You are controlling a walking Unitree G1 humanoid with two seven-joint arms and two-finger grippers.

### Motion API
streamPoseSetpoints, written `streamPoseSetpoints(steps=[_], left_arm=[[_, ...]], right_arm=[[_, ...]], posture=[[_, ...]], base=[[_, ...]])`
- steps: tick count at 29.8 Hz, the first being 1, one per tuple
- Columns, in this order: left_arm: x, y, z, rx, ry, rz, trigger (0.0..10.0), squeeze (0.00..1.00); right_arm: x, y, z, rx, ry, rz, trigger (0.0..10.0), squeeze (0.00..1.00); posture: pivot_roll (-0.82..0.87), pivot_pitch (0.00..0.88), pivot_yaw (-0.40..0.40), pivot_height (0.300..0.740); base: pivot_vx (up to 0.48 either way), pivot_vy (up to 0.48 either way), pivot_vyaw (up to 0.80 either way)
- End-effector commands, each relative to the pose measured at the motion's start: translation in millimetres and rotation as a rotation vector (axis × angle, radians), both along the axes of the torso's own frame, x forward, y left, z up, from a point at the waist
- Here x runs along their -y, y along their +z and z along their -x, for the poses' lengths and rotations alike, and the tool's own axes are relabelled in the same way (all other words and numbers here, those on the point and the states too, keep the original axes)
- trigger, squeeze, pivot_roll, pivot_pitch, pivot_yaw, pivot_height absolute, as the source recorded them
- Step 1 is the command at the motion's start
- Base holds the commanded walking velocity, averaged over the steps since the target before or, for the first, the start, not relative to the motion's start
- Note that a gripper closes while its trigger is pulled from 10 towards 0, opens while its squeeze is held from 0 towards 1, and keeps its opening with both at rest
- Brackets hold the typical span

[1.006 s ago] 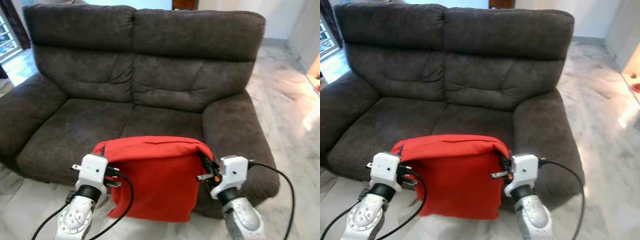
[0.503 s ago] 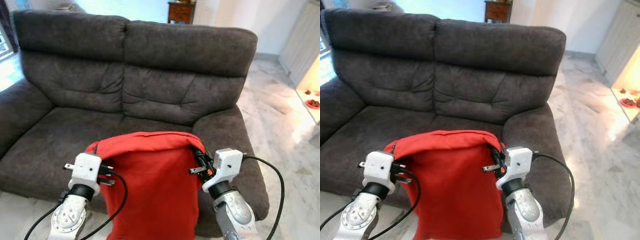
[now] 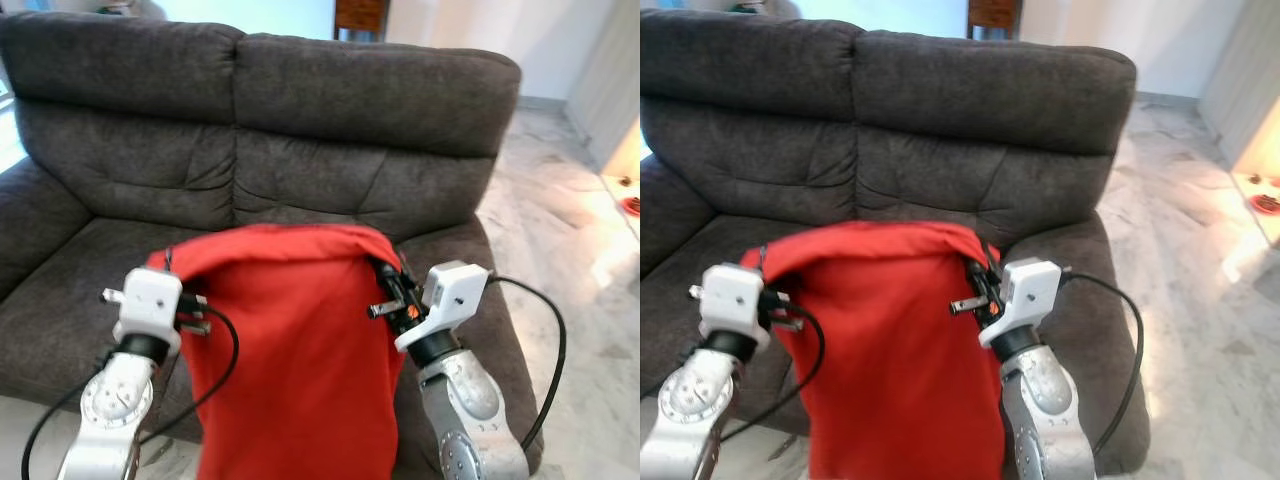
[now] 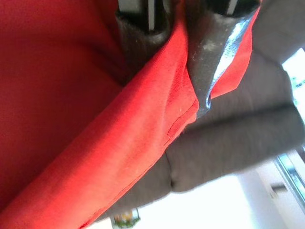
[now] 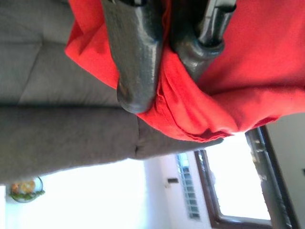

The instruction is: Move the pillow to the sofa from floor

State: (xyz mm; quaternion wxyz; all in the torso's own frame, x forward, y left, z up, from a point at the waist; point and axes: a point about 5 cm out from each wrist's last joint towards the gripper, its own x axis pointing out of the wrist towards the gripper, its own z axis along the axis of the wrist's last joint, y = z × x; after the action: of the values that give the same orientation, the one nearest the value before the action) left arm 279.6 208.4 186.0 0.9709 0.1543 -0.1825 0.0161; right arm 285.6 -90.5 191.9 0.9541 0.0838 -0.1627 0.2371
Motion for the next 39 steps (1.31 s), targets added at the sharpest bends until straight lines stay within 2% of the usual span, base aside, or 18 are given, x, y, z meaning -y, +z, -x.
streamPoseSetpoints(steps=[1,4,12,19,34,39], left_arm=[[-5.5,32,1.2,0.125,0.028,0.015,10.0,0.0],[-7.4,40,-1.0,0.137,0.022,0.012,10.0,0.0],[-6.6,43,0.4,0.137,0.014,0.032,10.0,0.0],[2.6,17,1.4,0.012,-0.072,0.035,10.0,0.0],[-1.7,29,-5.3,0.023,-0.067,0.029,10.0,0.0],[1.4,35,-7.5,0.052,-0.079,0.011,10.0,0.0]], right_arm=[[6.5,23,3.6,0.101,-0.015,-0.021,10.0,0.0],[6.5,23,2.4,0.089,-0.014,-0.025,10.0,0.0],[8.2,25,-1.8,0.081,-0.034,-0.028,10.0,0.0],[9.3,22,-6.5,0.07,-0.059,-0.025,10.0,0.0],[14.2,34,-14.9,0.115,-0.11,-0.053,10.0,0.0],[15.3,37,-26.4,0.136,-0.136,-0.04,10.0,0.0]], posture=[[0.03,0.075,0.008,0.74],[0.03,0.075,0.006,0.74],[0.03,0.076,0.005,0.74],[0.04,0.077,0.005,0.74],[0.04,0.079,0.011,0.74],[0.04,0.076,0.012,0.74]], base=[[0.307,0.0,0.0],[0.307,0.0,0.0],[0.307,0.0,0.0],[0.039,0.0,0.0],[0.0,0.0,0.0],[0.098,0.0,0.0]])
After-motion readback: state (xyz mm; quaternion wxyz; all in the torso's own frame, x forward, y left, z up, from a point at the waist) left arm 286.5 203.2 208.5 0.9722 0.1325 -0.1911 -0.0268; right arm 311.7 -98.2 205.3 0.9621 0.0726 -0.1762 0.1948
